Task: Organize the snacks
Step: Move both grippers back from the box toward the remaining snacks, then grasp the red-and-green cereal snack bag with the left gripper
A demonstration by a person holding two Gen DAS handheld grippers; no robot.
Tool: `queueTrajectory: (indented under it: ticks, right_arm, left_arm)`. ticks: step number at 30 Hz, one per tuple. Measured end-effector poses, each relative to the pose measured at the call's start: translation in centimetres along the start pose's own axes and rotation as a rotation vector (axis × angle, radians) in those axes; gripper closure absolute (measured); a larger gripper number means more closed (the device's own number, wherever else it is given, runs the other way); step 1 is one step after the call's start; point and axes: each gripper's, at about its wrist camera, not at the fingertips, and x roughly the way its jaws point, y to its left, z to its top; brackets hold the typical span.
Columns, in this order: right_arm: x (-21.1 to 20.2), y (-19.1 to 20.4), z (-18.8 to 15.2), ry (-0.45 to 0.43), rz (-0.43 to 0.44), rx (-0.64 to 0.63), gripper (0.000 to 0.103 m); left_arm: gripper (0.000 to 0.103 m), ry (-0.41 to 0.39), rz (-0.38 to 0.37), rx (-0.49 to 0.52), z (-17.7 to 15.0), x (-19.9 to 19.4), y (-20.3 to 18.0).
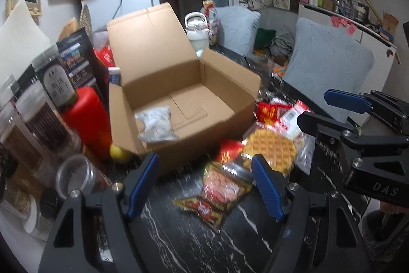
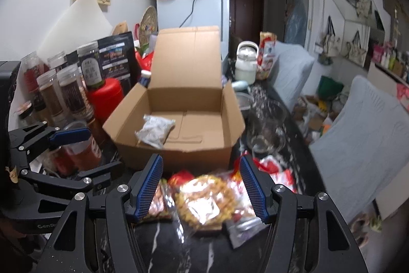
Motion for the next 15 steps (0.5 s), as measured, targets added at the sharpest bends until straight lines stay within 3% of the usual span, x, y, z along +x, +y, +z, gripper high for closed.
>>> queueTrajectory:
  ticks: [6,15]
  right_arm:
    - [0.7,-0.2,-3.1,0.057,-0.012,0.034,0.040]
    - [1.9,-0.4,-6.3,0.131,-0.011,0.081,0.040]
  left_arm:
    - [0.029,0.037,-0.007,0.039,-2.2,1.0,-0.7]
    - [0.029,0.138,-0.095,0.067,-4.4,4.5,-0.6]
